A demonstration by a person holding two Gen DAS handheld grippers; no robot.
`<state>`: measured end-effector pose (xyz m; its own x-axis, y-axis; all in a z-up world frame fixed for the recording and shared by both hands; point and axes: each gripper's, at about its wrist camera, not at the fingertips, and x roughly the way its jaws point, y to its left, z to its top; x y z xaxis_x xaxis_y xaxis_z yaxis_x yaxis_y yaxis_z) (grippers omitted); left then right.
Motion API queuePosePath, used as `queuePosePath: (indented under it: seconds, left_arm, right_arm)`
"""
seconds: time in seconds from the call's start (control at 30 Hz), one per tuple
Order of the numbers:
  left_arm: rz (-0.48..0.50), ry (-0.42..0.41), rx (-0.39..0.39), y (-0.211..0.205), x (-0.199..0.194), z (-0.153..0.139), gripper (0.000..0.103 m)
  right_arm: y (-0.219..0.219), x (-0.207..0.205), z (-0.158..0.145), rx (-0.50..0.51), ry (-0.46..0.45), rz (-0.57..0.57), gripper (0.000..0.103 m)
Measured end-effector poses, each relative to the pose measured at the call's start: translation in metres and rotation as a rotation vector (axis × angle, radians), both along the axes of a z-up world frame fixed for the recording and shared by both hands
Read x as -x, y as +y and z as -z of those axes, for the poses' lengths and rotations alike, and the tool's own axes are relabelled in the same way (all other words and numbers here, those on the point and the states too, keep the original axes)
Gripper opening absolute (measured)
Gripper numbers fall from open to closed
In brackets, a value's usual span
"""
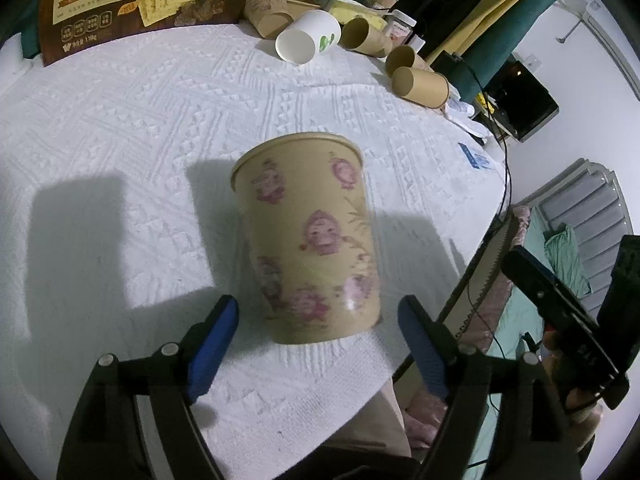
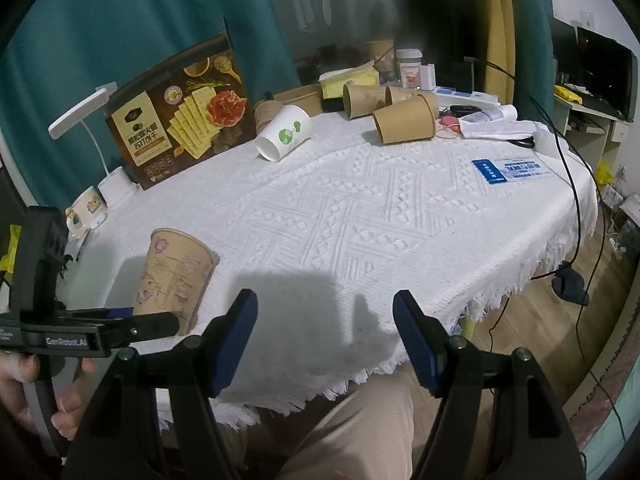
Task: Flip cup upright
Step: 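Lift the cup with the left gripper and rotate it toward the right gripper, then grasp the cup with the right gripper while the left gripper releases it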
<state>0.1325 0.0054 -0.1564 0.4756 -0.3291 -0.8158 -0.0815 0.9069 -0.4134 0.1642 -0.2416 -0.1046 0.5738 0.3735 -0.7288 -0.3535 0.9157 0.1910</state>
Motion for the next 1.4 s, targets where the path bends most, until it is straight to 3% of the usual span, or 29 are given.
queuePosePath:
  seconds: [0.13, 0.3, 0.5, 0.77, 0.83, 1.03, 1.27, 1.4]
  left_arm:
    - [0.013, -0.035, 0.003, 0.000, 0.006, -0.017, 0.082]
    - [0.034, -0.158, -0.056, 0.009, 0.020, -0.055, 0.082]
    - [-0.111, -0.253, -0.104, 0.060, 0.051, -0.073, 0.082]
    - [-0.256, -0.283, -0.206, 0.119, 0.083, -0.061, 0.082]
    - [-0.256, -0.286, -0.194, 0.127, 0.087, -0.056, 0.082]
    - [-0.241, -0.311, -0.157, 0.136, 0.093, -0.044, 0.082]
    - [-0.241, -0.302, -0.116, 0.139, 0.094, -0.036, 0.082]
    - [-0.242, -0.294, -0.108, 0.142, 0.092, -0.032, 0.082]
  right_arm:
    - [0.006, -0.004, -0.005, 0.014, -0.002, -0.020, 0.068]
    - [0.035, -0.017, -0.029, 0.071, -0.049, -0.136, 0.068]
    - [0.099, -0.020, -0.043, 0.116, -0.066, -0.305, 0.068]
    - [0.161, -0.033, -0.015, 0.104, 0.128, -0.435, 0.068]
    - [0.165, -0.040, -0.008, 0.097, 0.194, -0.429, 0.079]
    - [0.170, -0.061, 0.015, 0.034, 0.364, -0.417, 0.080]
    - [0.175, -0.080, 0.041, 0.004, 0.459, -0.397, 0.080]
    - [0.180, -0.081, 0.043, -0.013, 0.474, -0.453, 0.076]
